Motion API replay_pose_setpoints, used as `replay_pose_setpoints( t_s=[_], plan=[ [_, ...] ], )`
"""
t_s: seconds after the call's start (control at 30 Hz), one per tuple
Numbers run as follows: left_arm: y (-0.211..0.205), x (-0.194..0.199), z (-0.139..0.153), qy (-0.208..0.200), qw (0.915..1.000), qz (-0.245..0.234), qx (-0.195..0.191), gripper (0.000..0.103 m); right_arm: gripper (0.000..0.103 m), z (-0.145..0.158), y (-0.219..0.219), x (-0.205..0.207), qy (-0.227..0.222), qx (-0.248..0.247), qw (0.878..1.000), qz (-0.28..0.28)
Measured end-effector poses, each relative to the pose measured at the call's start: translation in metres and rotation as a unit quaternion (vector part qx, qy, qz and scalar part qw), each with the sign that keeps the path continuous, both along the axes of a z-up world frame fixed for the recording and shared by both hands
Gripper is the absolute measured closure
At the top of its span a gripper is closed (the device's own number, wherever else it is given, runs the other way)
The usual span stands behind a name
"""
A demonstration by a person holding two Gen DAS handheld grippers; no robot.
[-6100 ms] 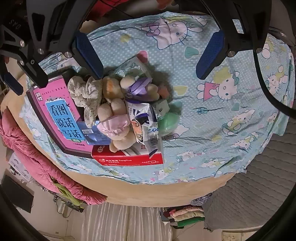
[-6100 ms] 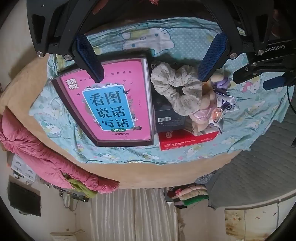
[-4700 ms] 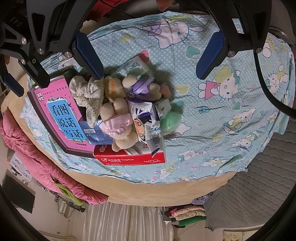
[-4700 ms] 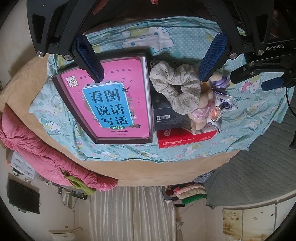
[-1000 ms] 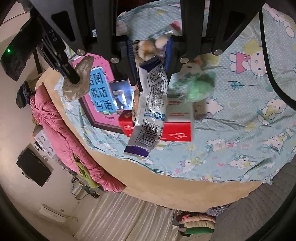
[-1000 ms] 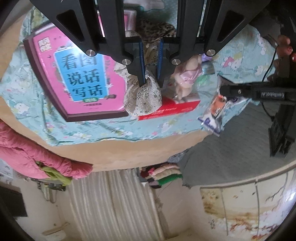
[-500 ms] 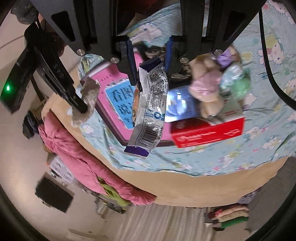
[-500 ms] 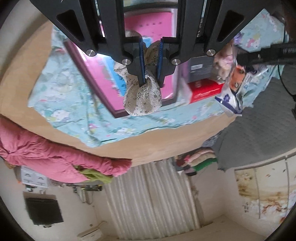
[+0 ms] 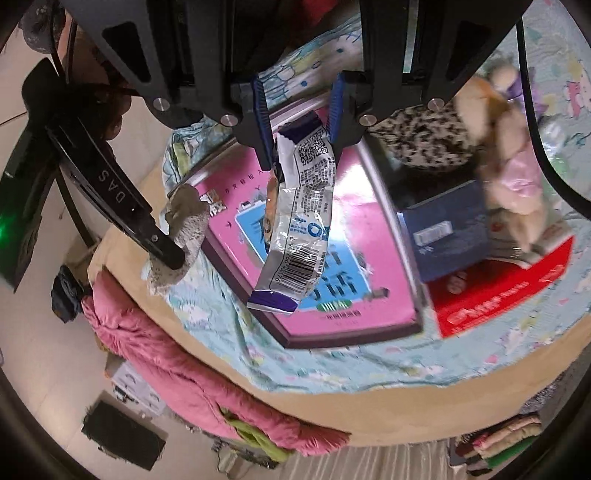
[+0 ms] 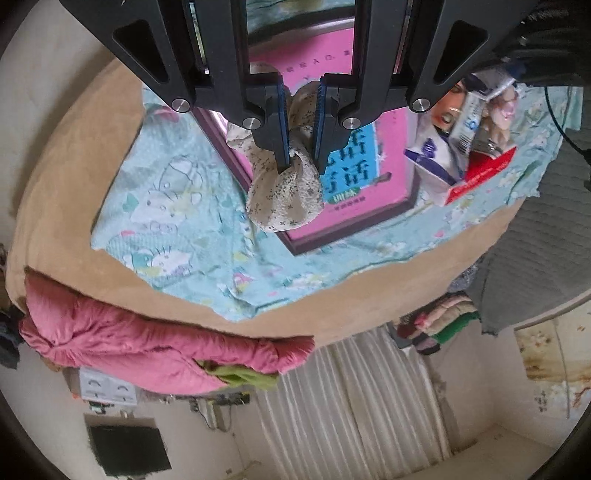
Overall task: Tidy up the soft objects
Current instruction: 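Carry the snack packet and scrunchie in both tools over the pink book box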
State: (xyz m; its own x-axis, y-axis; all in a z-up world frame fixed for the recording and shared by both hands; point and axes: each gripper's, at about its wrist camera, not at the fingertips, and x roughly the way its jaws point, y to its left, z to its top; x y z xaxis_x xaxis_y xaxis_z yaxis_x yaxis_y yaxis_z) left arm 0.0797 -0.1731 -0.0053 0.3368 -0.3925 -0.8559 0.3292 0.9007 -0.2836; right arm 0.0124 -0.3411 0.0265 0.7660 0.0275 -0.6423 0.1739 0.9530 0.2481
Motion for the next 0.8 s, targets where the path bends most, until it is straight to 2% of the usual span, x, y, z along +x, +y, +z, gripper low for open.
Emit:
replay_pose_setpoints(
  t_s=[0.33,0.67,0.77,0.8],
  plan=[
    [-0.025,0.008,-0.035,0.037,0.9987,-0.012,0.032,0.075,0.089,-0.037,-0.002,0.02,0.077,-0.017,0.997,0.003],
    [-0.032,0.015,-0.054,0.054,0.9977,-0.015,0.039,0.075,0.087,-0.056,-0.006,0.027,0.107,0.003,0.994,0.011],
    [-0.034,0.015,-0.056,0.056,0.9975,-0.015,0.039,0.075,0.084,-0.061,-0.004,0.028,0.118,0.0,0.993,0.01],
    [-0.035,0.015,-0.056,0.057,0.9975,-0.015,0.039,0.075,0.08,-0.061,-0.005,0.029,0.118,0.0,0.993,0.009]
  ],
)
